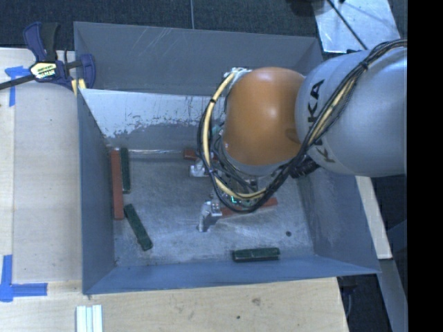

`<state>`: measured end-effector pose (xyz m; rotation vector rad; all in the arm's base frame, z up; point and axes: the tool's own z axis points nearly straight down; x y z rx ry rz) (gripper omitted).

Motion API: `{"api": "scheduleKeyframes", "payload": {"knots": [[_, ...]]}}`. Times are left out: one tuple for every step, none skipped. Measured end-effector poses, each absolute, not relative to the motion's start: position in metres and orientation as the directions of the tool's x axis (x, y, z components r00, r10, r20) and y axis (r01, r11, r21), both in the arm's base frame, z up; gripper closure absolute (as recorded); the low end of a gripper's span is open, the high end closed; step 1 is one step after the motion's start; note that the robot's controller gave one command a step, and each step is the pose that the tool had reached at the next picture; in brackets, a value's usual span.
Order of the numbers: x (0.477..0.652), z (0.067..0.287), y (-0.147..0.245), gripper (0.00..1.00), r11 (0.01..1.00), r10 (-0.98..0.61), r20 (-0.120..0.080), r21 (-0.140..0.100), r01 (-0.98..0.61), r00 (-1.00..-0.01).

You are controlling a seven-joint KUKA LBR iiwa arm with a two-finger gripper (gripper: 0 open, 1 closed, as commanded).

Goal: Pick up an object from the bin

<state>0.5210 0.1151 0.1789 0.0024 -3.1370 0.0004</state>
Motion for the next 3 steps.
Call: {"api": "scheduleKeyframes", "payload": {"knots": [[0.523, 0.182, 0.115, 0.0, 1.0, 0.0, -0.003, 0.001, 0.0, -1.0], [0.519, 0.138, 0.084, 0.0, 1.0, 0.016, -0.01, 0.003, 0.016, -1.0], [0.539, 0.098, 0.063, 0.0, 0.996, -0.088, -0.001, -0.001, -0.088, -0.996]]}}
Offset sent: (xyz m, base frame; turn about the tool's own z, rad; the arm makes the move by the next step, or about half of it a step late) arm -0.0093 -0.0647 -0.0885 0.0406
